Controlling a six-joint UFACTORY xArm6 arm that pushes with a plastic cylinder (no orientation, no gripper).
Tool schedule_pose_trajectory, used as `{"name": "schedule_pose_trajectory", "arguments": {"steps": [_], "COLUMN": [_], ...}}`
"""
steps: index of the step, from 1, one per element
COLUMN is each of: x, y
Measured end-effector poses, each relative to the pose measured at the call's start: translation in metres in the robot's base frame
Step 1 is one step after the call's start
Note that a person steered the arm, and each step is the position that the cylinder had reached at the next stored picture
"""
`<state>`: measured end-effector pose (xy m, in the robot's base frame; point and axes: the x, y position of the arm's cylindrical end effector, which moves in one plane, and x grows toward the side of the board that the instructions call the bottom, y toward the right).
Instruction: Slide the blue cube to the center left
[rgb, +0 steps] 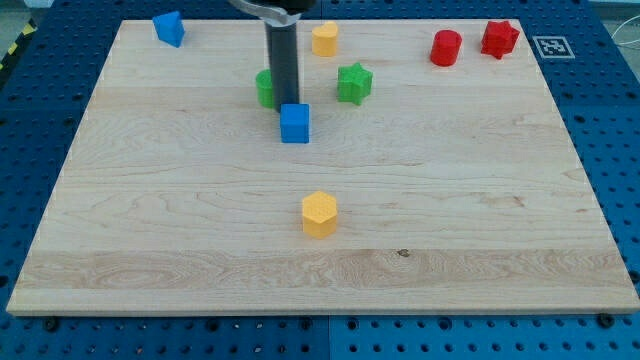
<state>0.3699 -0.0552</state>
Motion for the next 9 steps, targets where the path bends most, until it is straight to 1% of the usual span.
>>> {"name": "schedule_pose_trajectory", "arguments": {"steps": [1,2,3,4,5,8,9], "x": [-0.010,-0.015,-0.009,0.017,0.037,0.061,0.058], "y": [0.011,0.045,0.081,0.089,0.081,-0.044,-0.041]}}
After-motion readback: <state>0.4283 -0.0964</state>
